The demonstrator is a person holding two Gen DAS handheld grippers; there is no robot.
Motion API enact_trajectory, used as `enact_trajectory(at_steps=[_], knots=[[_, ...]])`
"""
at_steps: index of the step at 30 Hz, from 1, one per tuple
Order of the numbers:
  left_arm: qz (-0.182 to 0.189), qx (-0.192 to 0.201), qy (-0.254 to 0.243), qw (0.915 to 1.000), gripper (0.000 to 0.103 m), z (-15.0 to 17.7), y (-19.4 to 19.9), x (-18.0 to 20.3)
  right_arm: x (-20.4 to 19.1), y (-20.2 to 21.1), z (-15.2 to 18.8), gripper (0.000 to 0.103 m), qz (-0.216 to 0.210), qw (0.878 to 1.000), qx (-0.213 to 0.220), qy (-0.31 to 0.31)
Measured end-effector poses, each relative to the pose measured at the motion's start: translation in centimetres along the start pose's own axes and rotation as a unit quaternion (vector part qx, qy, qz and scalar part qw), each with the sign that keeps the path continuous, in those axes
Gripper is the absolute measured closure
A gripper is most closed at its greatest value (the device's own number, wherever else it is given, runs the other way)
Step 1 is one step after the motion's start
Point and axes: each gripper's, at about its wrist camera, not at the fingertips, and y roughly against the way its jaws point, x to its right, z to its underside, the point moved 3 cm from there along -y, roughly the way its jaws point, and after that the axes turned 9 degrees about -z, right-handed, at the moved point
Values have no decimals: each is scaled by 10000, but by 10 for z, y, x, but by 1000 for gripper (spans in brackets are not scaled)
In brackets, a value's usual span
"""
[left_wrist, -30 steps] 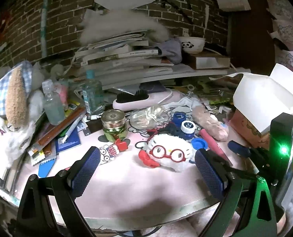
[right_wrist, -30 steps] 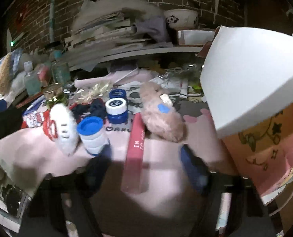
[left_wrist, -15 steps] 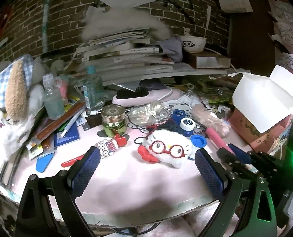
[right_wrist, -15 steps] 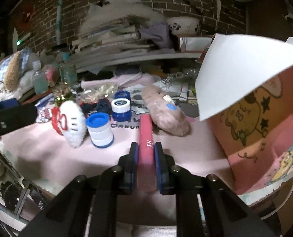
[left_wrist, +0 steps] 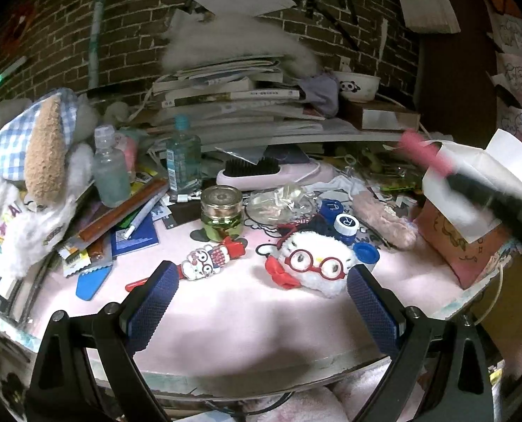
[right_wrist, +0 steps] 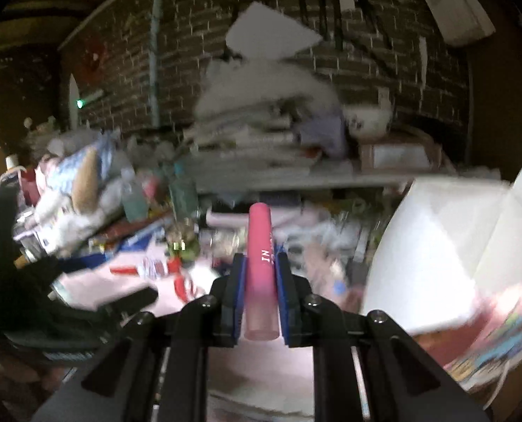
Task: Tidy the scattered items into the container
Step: 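Carry the pink tube into the white box and open the right gripper, then withdraw the right gripper and lower the left gripper onto the white plush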
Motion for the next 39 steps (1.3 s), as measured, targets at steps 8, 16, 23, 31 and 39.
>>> enact_trajectory(at_steps=[8,16,23,31,39], knots=[[90,-39,-25,9999,7,-1,-4,7,70,23,-58,89,557,9924,-1080,173],[140,-88,-46,9999,7,-2,-9,13,156,0,-46,89,847,9440,-3189,-56],[29,-230,-38,9997,7,3,-17,7,176,-31,-16,89,790,8972,-4345,3],[4,-369,128,9992,7,13,-35,-8,180,-30,-6,76,975,8855,-4540,184],[652,-305,160,9973,7,15,-44,11,134,21,-59,40,1525,9471,-2669,926]])
